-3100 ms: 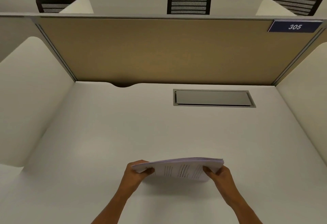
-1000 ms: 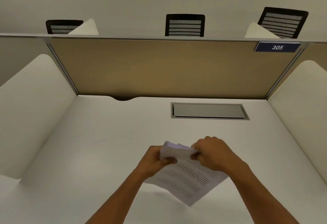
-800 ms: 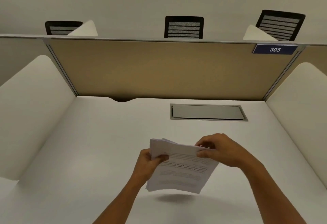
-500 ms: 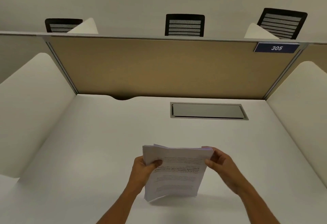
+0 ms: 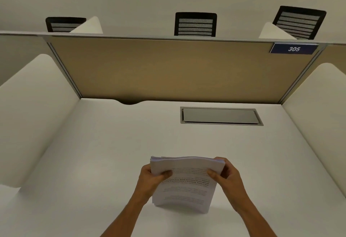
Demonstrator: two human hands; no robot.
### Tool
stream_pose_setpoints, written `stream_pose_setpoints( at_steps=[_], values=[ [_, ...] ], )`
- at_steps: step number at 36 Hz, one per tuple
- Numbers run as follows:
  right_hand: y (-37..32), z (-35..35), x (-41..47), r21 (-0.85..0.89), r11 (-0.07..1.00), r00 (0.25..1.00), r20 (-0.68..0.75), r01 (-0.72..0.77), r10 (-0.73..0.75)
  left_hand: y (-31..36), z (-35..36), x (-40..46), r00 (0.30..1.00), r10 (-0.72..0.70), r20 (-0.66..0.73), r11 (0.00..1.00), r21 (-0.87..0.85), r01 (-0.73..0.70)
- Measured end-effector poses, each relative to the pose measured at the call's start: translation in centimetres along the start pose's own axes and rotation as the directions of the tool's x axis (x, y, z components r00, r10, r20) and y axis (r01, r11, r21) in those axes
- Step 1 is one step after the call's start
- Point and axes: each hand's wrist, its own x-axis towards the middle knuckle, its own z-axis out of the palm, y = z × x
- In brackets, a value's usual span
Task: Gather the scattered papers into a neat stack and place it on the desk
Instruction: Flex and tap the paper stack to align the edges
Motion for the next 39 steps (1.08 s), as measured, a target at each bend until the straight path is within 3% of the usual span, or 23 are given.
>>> stream_pose_setpoints(
  at_steps=[7,17,21,26,39],
  values=[
    [1.4,-0.7,-1.2,0.025,1.0,0.998,-0.066,-0.002,0.004,0.1,-0.5,0.0,1.0,0.008,0.029,1.0,-0.005,-0.008],
    [0.8,0.4,-1.7,-0.028,1.0,1.0,0.002,0.002,-0.002,0.6,0.2,0.0,0.993,0.028,0.119,1.0,0.006,-0.028],
    [0.6,0.7,-1.7,-0.004,1.0,1.0,0.02,0.013,-0.013,0.7,0.1,0.1,0.995,0.013,0.101,1.0,0.019,-0.015],
    [1.0,-0.1,-1.9,0.149,0.988,0.999,0.009,0.045,-0.047,0.7,-0.2,0.1,0.997,0.002,0.074,1.0,0.011,-0.003],
    [1.7,-0.5,-1.8,0.103,0.992,0.991,-0.113,0.08,-0.068,1.0,-0.1,-0.2,0.997,0.007,0.072,1.0,0.019,-0.008]
  ],
)
